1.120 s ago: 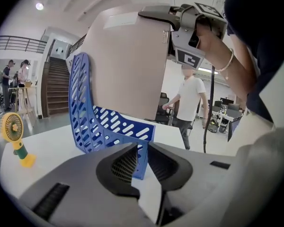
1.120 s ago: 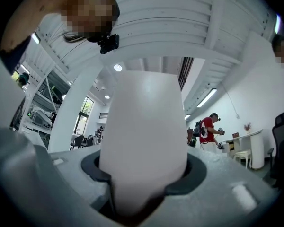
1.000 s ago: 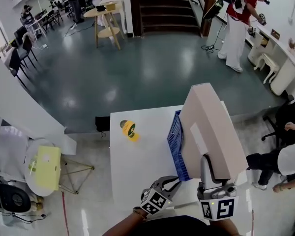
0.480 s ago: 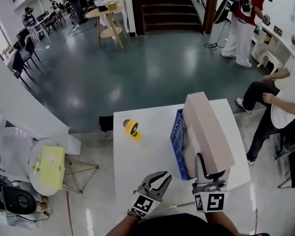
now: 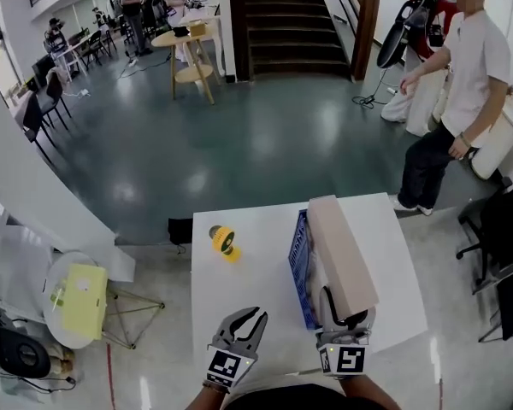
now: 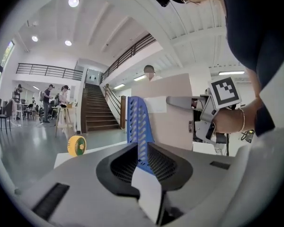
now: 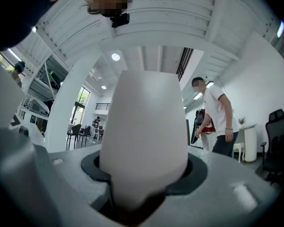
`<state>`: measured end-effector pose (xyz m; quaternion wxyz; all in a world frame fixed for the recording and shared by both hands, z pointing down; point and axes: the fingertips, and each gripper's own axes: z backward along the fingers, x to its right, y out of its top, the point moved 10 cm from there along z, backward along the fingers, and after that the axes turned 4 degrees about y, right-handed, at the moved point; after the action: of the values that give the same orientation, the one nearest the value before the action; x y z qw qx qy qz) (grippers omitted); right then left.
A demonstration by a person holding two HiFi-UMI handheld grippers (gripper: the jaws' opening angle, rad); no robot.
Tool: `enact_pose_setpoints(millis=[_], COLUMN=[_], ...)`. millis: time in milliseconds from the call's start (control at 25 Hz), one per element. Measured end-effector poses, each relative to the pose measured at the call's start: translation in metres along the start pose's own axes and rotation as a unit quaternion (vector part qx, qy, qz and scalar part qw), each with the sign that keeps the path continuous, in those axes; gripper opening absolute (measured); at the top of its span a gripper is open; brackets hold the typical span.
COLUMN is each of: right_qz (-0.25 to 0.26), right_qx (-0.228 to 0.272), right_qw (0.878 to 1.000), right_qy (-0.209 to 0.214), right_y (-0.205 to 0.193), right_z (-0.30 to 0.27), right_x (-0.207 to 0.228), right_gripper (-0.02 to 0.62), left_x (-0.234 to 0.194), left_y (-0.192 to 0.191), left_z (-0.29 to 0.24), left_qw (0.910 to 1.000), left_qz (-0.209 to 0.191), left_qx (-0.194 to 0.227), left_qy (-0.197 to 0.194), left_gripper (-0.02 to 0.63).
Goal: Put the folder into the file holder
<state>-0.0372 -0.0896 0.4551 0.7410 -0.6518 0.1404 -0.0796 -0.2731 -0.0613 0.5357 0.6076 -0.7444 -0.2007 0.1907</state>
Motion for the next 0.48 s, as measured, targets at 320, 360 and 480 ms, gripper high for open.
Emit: enact_pose_setpoints(millis=[320,360,480], right_qz=[-0.01,-0.01,-0.012], right_qx=[-0.031,-0.033,-0.033], right_qw=[0.999,0.999,0.999], right_qy=[-0.003,-0.002,-0.002], right_y=[-0.027,-0.029,-0.03], right_z=[0.004,0.005,0.007], right_x=[0.001,0.001,0.0], right_gripper=[0.275,0.275,0.275], left_x=[-0.002,-0.001,0.001], left_y=[0.006,0.006,0.005], left_z=[0.006,0.007,0.01], left_qw=[0.9998,0.9997,0.9997], left_qz=[-0.006,-0.004,0.001], left_qx=[0.012,0.012,0.011], left_qy=[0.018,0.019,0.02], left_gripper=[0.063,0.063,0.063])
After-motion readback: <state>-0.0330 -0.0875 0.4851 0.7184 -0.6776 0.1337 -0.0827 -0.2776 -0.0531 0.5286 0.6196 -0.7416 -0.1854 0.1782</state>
